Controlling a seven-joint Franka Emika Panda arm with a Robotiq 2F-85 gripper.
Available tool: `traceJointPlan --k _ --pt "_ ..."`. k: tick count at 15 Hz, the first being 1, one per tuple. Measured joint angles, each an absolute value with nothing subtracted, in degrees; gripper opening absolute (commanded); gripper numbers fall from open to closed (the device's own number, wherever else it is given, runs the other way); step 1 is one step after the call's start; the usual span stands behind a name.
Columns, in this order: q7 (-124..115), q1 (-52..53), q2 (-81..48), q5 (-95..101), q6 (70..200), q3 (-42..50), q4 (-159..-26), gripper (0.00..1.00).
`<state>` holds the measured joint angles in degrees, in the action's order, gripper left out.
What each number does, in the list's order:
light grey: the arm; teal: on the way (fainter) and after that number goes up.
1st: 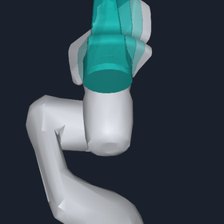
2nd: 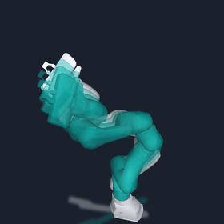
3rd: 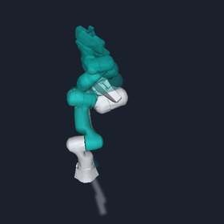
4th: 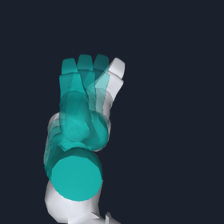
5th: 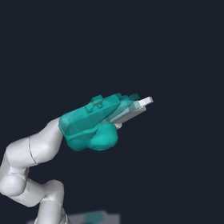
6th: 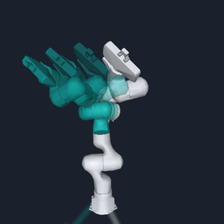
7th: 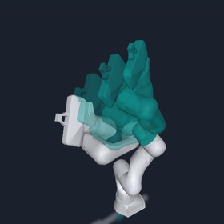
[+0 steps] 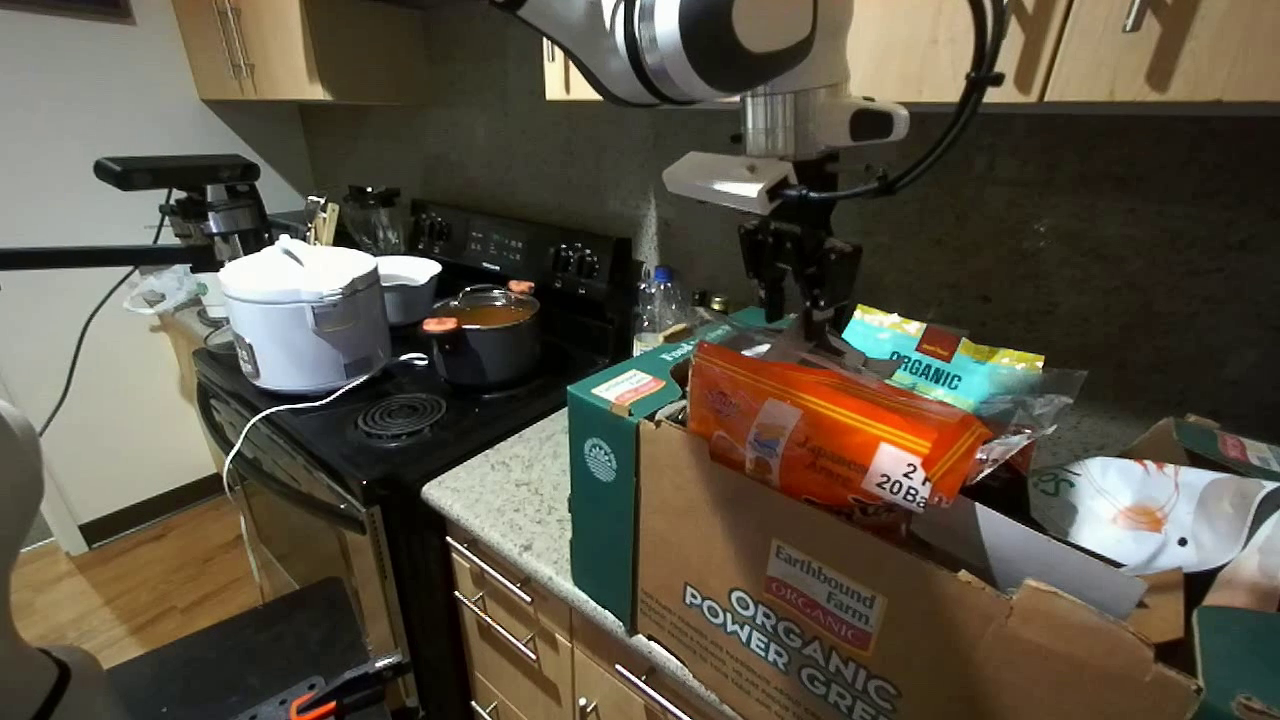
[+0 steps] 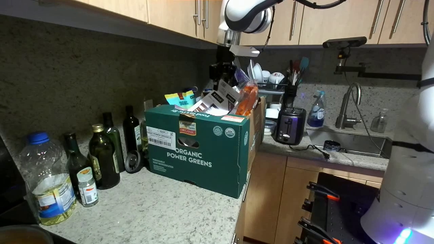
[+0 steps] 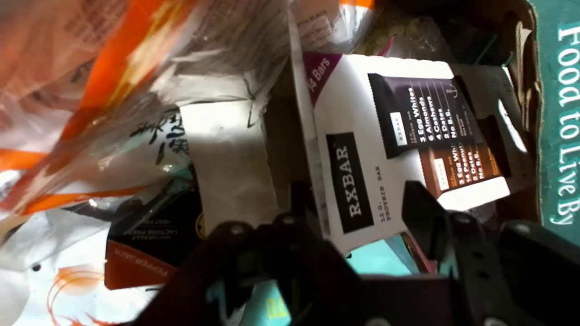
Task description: Put the white box in the green box
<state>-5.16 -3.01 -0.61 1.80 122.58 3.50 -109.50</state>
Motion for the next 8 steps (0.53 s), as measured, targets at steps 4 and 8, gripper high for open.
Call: traceJointPlan --k 4,8 --pt "-5.37 -2.25 2.19 1.98 121.74 3.07 -109.46 1.00" --pt "-5.37 -1.33 5.04 1.98 119.17 1.59 -109.46 1.00"
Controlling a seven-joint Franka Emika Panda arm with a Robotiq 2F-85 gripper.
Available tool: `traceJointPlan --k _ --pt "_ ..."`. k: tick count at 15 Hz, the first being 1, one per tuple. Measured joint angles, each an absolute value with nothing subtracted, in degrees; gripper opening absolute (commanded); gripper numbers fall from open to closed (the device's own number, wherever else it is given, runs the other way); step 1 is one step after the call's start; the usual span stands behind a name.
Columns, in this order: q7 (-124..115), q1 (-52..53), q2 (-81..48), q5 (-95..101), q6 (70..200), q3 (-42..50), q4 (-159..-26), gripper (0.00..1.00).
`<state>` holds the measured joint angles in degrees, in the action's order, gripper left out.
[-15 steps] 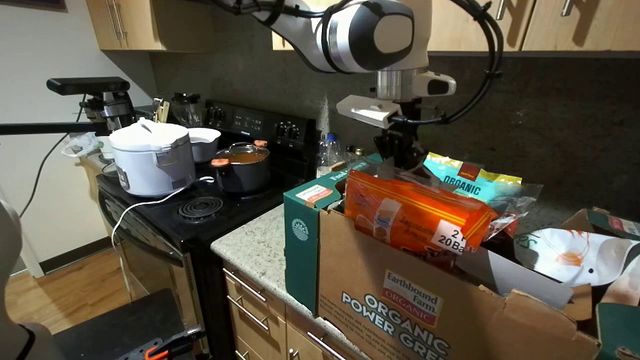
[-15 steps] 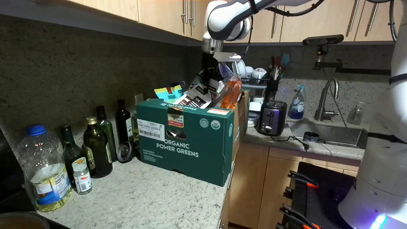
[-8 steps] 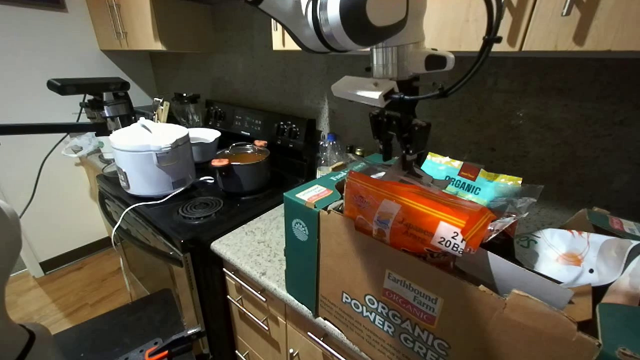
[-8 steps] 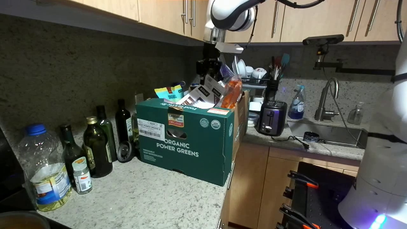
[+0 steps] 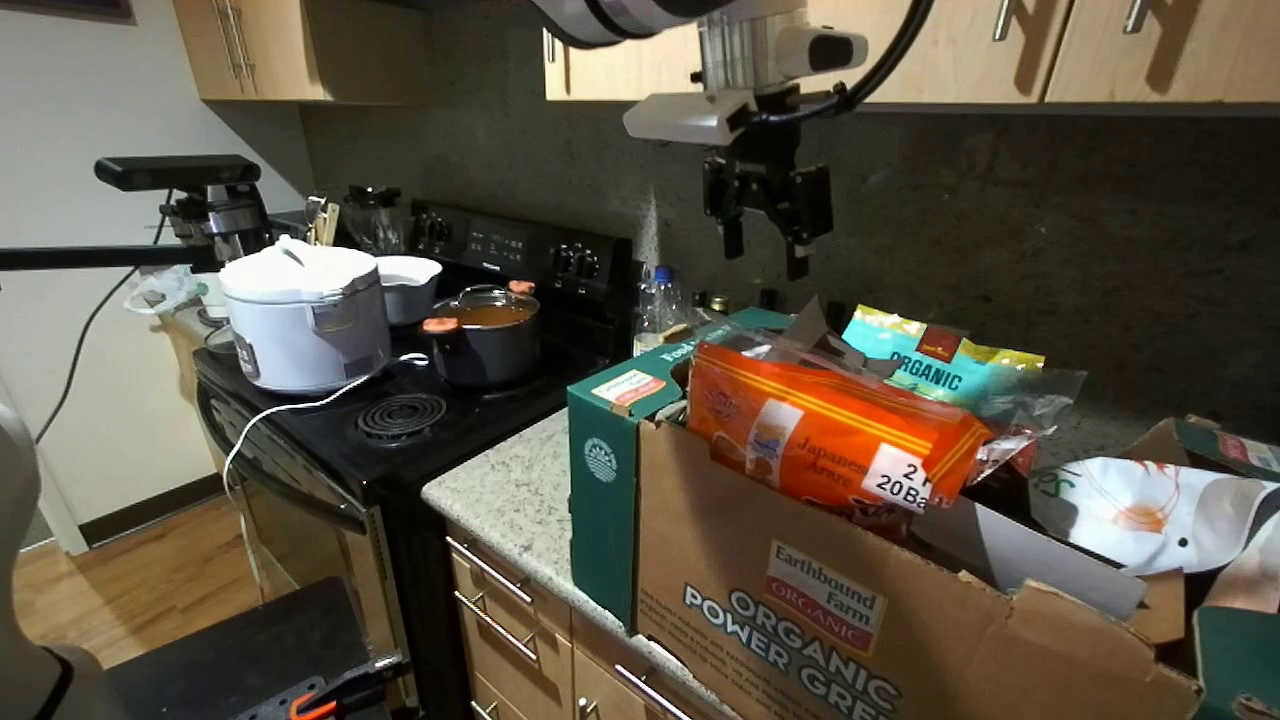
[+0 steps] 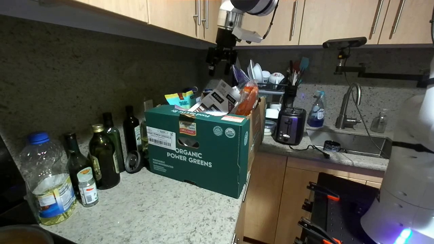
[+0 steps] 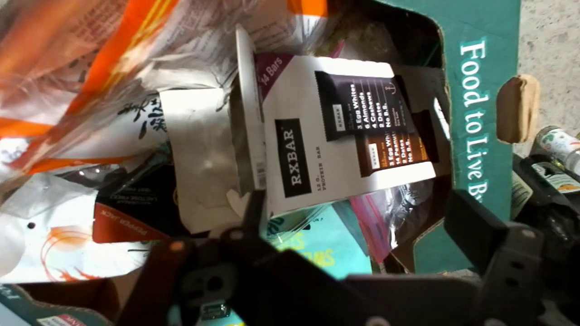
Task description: Put the white box in the green box
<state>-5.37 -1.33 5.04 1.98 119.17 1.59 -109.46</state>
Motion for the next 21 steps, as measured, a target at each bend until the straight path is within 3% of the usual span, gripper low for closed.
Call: traceJointPlan --k 21 --pt "-5.34 6.15 9.37 7.96 100.39 -8.19 -109.58 1.00"
